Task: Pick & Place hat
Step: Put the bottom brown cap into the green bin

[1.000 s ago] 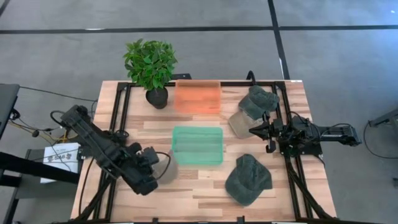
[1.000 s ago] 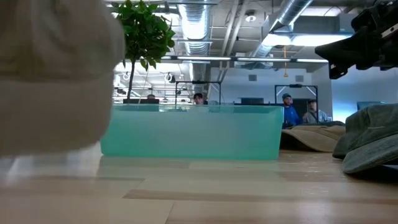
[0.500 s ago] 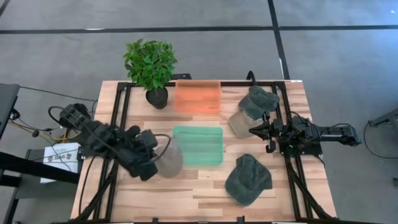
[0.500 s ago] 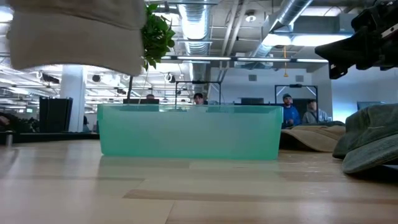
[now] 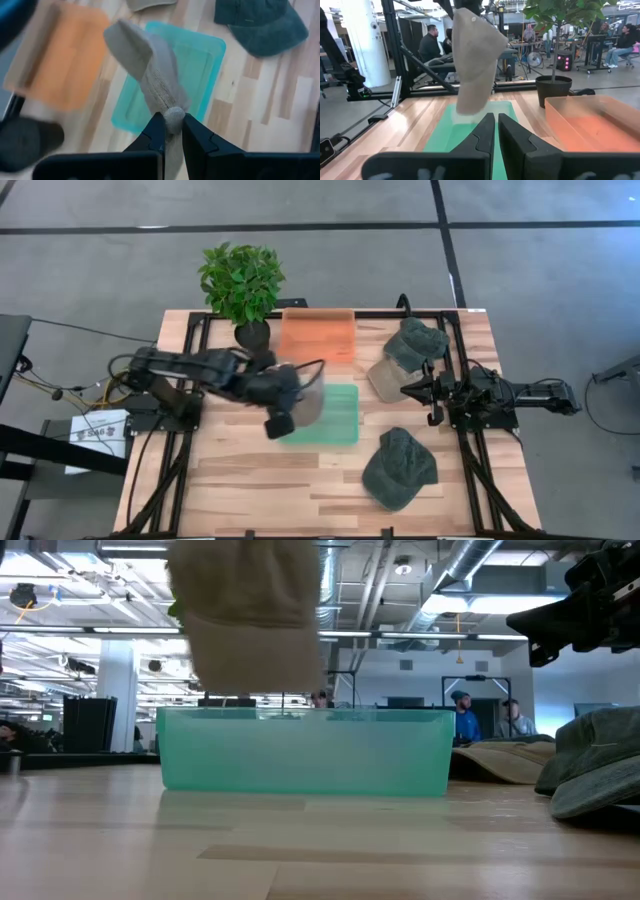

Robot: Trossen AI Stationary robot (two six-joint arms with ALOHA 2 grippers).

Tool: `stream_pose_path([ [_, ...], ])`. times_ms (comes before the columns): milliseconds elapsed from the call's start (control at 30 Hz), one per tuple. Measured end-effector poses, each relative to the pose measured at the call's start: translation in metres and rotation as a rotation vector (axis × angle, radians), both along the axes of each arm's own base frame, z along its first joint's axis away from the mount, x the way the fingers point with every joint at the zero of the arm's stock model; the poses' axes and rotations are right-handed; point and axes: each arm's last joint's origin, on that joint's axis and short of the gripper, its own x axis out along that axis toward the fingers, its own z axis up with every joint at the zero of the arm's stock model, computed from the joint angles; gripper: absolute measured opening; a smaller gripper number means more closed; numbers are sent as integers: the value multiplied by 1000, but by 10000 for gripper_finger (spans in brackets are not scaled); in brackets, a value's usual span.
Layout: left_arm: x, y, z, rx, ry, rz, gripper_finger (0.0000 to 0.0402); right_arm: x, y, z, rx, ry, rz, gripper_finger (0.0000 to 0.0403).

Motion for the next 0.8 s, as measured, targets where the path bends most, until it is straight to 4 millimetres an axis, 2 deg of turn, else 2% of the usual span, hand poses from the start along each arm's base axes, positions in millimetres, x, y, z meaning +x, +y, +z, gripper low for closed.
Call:
stream_pose_path([
  [133, 29, 13, -15, -27, 41, -76, 21, 0, 0, 0, 0, 0, 0, 17],
  [467, 88, 27, -91, -95, 291, -251, 21, 0, 0, 0, 0, 0, 0, 17],
  [633, 104, 36, -120, -91, 369, -262, 21, 0, 0, 0, 0, 0, 0, 17],
  [800, 111, 50, -132, -88, 403, -236, 27, 0, 0, 0, 0, 0, 0, 17],
])
